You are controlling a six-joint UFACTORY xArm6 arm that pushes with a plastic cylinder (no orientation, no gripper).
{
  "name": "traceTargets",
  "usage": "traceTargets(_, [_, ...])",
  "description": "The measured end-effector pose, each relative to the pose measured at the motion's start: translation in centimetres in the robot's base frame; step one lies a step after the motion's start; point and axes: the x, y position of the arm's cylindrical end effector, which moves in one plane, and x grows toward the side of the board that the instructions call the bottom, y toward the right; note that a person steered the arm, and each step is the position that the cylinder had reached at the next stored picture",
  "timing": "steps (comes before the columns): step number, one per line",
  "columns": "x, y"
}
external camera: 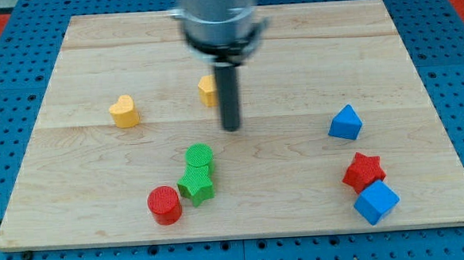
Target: Place the yellow hexagon at the top left of the green circle
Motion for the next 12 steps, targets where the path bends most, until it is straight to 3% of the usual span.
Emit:
traceTargets(1, [-2.7,6.0])
traceTargets(2, [-7.6,3.4])
traceTargets(4, [-5.3,-13.2])
traceTargets(5, [-6.6,-14.1])
traceTargets(6, [-6.6,-19.2])
traceTargets(7, [-4.9,-20.7])
traceTargets(8, [-4.5,-17.7])
traceTargets(10, [-2.0,-18.7])
traceTargets(12, [-3.7,-14.0])
